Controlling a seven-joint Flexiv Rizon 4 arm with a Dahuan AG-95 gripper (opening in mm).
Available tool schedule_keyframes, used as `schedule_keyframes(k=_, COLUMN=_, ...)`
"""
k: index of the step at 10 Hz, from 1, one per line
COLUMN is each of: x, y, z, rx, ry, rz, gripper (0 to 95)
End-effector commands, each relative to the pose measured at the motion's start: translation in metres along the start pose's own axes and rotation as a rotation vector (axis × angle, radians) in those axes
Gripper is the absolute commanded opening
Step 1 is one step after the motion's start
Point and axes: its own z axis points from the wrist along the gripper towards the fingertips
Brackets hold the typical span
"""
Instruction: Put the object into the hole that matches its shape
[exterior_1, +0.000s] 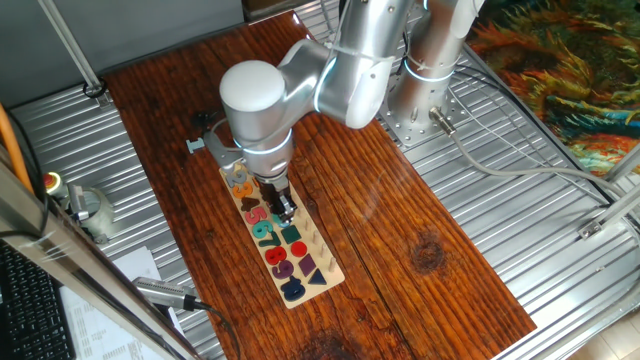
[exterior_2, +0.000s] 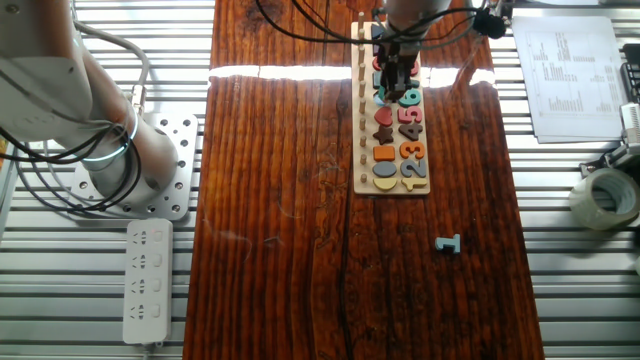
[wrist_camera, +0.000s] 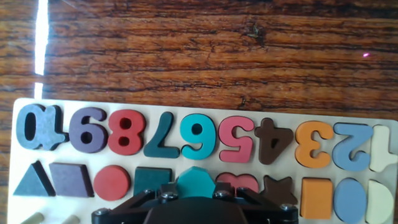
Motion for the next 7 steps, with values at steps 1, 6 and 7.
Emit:
schedule_keyframes(k=1, x=-0.0007, y=0.0005, z=0.0013, rx=-0.007, ry=0.002, rz=-0.020, gripper=0.0)
schedule_keyframes(k=6, x=-0.0008, y=0.0009, z=0.0080, rx=-0.013, ry=0.009, rz=-0.019, gripper=0.0)
schedule_keyframes(k=7, x=-0.0006, y=0.0009, z=0.0082, rx=-0.016, ry=0.013, rz=-0.024, gripper=0.0)
